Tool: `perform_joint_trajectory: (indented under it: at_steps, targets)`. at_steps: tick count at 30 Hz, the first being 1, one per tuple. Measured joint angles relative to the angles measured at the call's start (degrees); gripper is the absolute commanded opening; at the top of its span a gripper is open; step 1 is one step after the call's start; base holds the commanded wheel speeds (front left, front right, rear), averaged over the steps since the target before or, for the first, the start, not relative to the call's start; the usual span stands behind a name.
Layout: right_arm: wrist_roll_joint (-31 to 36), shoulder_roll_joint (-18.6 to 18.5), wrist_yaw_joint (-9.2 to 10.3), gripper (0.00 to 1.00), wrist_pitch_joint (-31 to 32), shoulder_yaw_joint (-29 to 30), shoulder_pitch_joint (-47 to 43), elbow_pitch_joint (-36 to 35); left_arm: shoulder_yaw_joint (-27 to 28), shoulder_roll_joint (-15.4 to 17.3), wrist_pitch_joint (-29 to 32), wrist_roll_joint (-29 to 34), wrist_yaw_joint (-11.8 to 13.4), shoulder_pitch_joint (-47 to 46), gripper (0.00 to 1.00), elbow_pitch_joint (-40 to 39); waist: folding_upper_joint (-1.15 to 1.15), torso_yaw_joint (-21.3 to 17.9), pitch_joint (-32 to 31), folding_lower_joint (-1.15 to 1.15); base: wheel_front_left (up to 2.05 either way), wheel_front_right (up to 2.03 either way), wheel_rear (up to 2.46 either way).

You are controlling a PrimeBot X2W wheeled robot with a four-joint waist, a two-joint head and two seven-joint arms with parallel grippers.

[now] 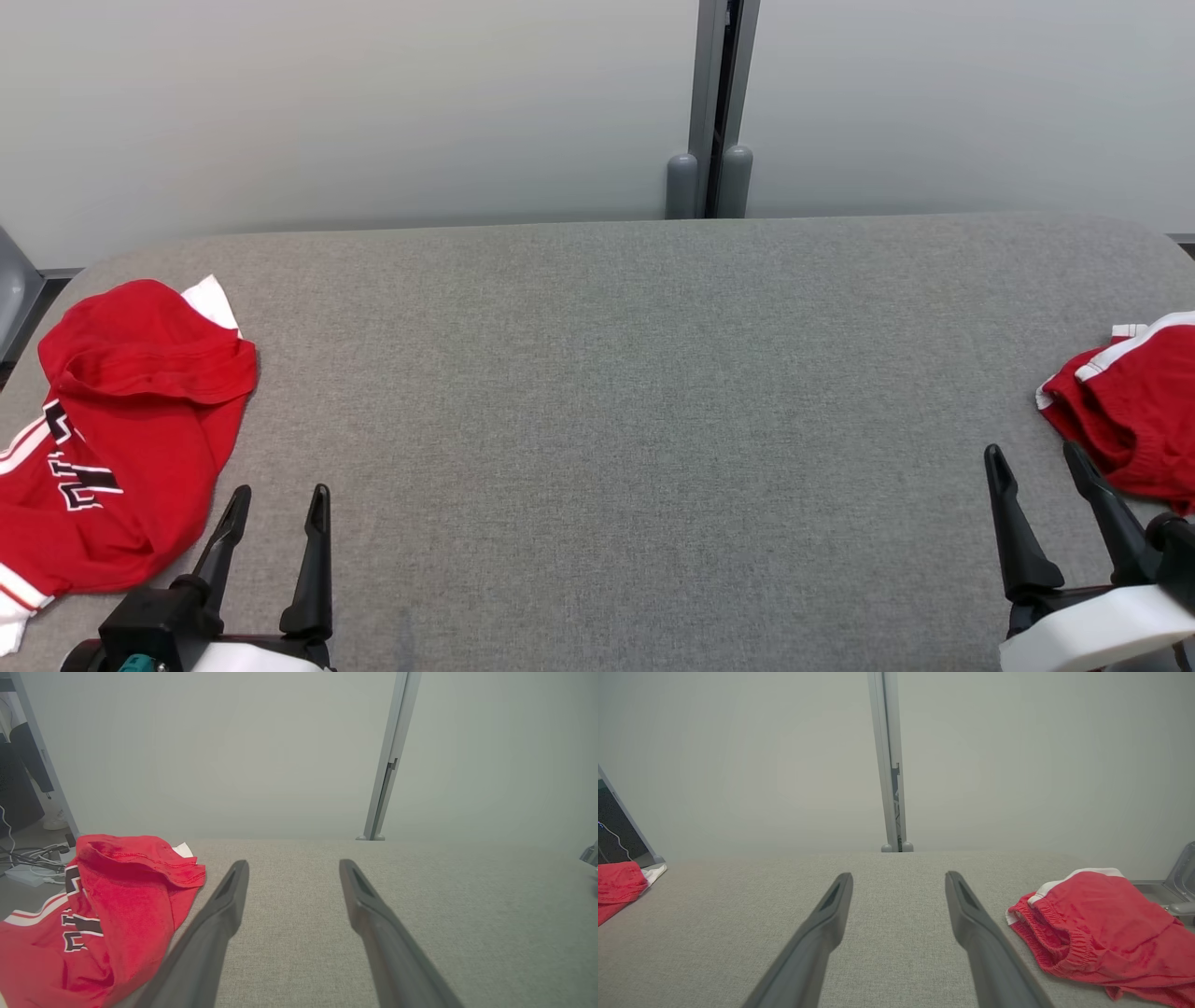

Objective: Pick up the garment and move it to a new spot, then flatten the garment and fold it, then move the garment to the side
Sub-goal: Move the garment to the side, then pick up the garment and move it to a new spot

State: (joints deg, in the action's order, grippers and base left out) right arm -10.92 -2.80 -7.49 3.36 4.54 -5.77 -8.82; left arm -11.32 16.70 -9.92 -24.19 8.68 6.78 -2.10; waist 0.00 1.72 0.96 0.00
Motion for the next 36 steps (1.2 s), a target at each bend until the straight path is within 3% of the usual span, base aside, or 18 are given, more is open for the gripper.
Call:
perform_joint_trajectory:
  at_steps: [25,36]
  targets:
    - [-1.3,0.0,0.00,1.00,-0.4,-0.2,-0.5,0.7,-0.6,1.1,1.0,-0.5,0.4,-0.2,1.00,-0.2,0.00,0.8,-0.5,0.00,0.00,0.00,0.00]
    - [-0.9,0.0,0.00,1.00,-0.2,-1.2,-0.7,-0.5,-0.2,0.7,-0.8,-1.1,-0.1,-2.9,1.00,0.6,0.00,7.0,0.3,0.00,0.00,0.00,0.00]
